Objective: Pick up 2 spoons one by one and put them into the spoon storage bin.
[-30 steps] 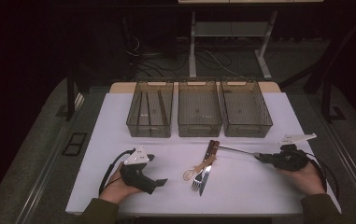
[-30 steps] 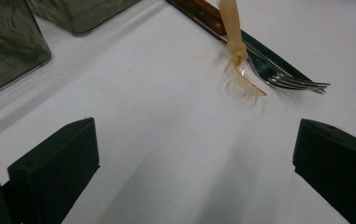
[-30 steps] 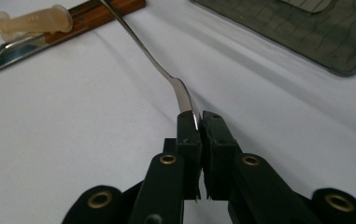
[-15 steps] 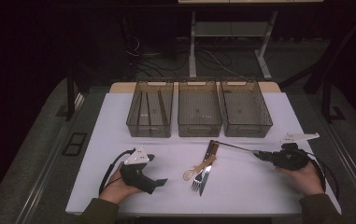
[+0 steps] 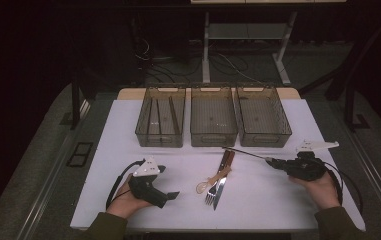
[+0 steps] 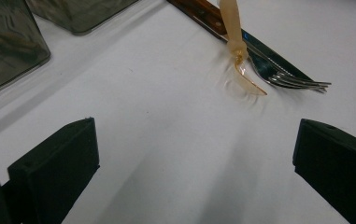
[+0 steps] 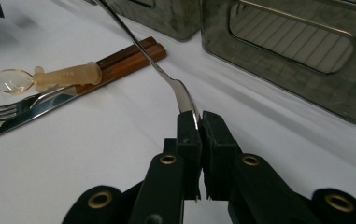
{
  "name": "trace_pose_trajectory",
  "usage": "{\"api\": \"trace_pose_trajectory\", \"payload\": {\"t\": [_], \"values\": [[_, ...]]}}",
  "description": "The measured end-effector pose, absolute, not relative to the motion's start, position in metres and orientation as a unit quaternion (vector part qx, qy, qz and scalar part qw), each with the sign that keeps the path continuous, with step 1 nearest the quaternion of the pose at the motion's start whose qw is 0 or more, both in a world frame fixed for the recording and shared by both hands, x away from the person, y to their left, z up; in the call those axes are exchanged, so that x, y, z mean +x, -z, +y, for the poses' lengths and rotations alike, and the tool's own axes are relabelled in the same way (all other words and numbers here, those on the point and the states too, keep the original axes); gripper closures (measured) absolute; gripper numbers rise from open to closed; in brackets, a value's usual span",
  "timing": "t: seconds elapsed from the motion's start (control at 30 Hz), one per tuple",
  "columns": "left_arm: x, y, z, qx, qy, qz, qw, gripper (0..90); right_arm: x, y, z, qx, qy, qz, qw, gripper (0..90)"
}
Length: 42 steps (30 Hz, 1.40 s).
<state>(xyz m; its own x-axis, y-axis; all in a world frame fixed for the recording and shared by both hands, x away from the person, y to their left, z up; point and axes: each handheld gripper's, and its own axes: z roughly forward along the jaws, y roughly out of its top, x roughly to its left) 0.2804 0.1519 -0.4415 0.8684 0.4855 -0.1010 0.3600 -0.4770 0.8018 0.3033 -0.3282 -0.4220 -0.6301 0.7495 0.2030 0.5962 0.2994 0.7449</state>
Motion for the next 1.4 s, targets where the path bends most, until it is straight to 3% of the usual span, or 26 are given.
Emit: {"api": "trace_pose_trajectory", "payload": {"t": [1.4], "values": [[0.281, 0.442, 0.151, 0.858, -0.068, 0.247, 0.445, 0.0, 0.327, 0.394, -0.280, 0.400, -0.451, 0.790, 0.111, 86.3]]}}
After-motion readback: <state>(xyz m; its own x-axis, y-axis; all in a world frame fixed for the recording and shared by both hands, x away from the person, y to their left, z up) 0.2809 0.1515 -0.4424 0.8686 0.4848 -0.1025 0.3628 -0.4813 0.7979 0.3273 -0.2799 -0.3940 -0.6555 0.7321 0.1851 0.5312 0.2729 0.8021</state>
